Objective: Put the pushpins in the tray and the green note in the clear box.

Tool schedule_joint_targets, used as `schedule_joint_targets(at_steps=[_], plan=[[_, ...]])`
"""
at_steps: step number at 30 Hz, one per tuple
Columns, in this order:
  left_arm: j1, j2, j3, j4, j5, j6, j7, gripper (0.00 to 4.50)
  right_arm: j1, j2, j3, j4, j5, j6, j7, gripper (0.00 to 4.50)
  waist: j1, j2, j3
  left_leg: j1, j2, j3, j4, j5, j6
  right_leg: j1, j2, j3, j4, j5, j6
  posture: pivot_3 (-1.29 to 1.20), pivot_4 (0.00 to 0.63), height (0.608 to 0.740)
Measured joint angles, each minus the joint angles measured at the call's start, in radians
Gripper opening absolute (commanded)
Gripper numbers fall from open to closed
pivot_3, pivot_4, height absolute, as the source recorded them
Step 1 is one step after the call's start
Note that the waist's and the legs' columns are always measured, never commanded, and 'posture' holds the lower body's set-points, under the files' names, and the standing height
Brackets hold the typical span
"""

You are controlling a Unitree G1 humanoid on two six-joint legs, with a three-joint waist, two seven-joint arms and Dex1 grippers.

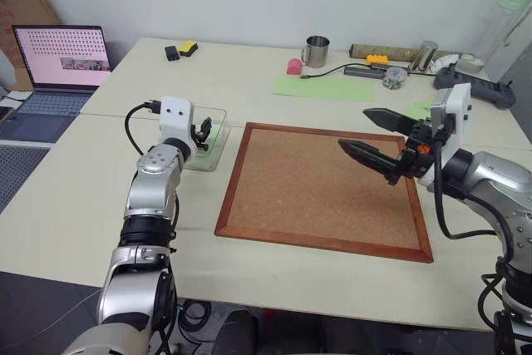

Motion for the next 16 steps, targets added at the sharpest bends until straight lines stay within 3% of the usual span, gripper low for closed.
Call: schedule_joint_targets(at_steps=[6, 12, 16], plan=[[0.003, 0.041, -0.022, -0.077, -0.023, 0.002, -0.109, 4.41, 0.027, -0.02, 0.004, 0.029, -0.052, -0.04, 0.015, 4.5, 0.002, 0.0, 0.0, -0.001, 0.0, 0.0, 0.0, 0.0, 0.0, 0.0, 0.0, -0.001, 0.0, 0.0, 0.0, 0.0, 0.15, 0.74], [0.021, 0.157, -0.141, -0.294, -0.173, 0.178, -0.488, 4.49, 0.101, -0.084, 0.034, 0.102, -0.171, -0.11, 0.064, 4.5, -0.006, 0.0, 0.0, 0.001, 0.0, 0.001, -0.001, 0.0, 0.0, 0.0, 0.001, 0.001, 0.0, 0.0, 0.0, 0.0, 0.15, 0.74], [0.076, 0.215, -0.191, -0.343, -0.227, 0.258, -0.641, 4.49, 0.163, -0.091, 0.042, 0.122, -0.199, -0.127, 0.099, 4.5, -0.02, 0.0, 0.0, 0.001, 0.001, 0.0, -0.001, 0.0, 0.0, 0.0, 0.001, 0.001, 0.0, 0.0, 0.0, 0.0, 0.15, 0.74]])
